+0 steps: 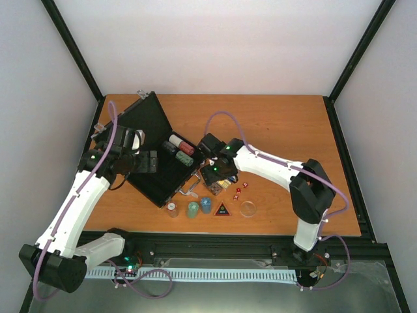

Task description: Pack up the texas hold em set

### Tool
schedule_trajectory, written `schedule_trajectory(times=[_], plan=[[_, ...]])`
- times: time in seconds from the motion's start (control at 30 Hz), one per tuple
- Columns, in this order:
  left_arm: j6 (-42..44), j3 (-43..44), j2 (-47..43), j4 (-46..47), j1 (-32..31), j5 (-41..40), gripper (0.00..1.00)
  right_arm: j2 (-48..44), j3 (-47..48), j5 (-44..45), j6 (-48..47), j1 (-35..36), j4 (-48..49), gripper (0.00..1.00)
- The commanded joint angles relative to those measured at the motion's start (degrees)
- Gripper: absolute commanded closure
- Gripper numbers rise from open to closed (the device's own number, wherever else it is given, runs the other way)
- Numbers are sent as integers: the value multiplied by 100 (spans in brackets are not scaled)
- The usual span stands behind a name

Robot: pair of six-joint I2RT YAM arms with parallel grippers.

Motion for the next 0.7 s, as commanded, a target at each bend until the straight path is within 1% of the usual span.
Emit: schedule_trajectory(times=[0.0, 0.07, 0.2, 0.43, 0.67], plan=[[-278, 257, -204, 64, -30, 143, 0, -24, -102, -554, -1079, 38, 190, 26], [-291, 232, -227, 118, -30, 183, 0, 71, -70, -614, -1191, 38, 190, 30], [-359, 284, -230, 47, -30, 203, 0, 156, -55, -724, -1214, 37, 174, 32], [-525, 136, -609, -23, -30, 11, 0, 424, 22, -799, -1391, 38, 131, 35], [-663, 181, -635, -131, -30, -36, 0, 695, 47, -936, -1537, 47, 181, 38]])
